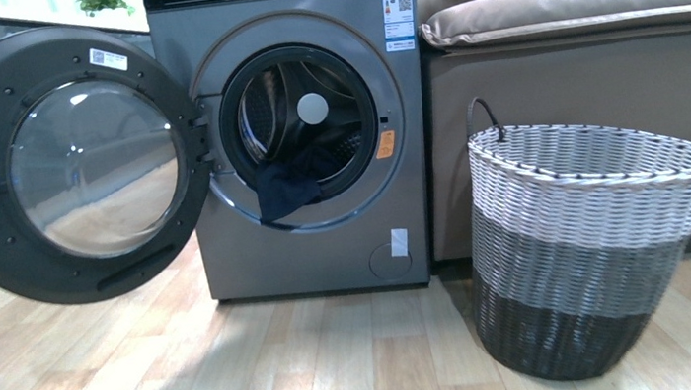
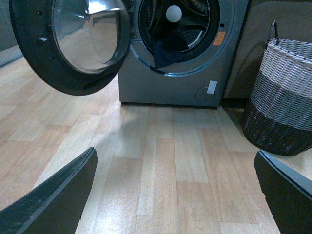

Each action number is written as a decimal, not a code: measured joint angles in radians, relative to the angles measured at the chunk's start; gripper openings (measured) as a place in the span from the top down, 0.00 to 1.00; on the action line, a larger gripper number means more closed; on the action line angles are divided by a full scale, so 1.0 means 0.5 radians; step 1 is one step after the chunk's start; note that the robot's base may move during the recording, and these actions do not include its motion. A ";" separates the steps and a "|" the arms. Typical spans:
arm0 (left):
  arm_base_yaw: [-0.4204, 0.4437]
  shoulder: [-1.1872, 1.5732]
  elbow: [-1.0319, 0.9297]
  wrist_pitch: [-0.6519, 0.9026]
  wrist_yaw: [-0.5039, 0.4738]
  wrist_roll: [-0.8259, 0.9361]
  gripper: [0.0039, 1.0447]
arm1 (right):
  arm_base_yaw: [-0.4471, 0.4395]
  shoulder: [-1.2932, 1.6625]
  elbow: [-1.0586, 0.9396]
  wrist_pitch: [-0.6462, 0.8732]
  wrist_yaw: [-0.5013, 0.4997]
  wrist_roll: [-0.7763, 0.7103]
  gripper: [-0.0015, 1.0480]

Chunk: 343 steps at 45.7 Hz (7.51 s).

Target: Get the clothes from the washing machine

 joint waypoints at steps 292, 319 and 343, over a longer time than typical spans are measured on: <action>-0.282 5.291 4.091 0.385 -0.249 0.707 0.06 | -0.002 0.000 0.000 -0.001 -0.001 0.000 0.07; -0.349 5.112 4.026 -0.484 0.004 0.569 0.06 | -0.002 0.000 0.000 -0.001 -0.001 0.000 0.07; -0.344 5.082 3.849 -0.134 -0.353 0.826 0.59 | -0.002 0.000 0.000 -0.001 0.000 0.000 0.07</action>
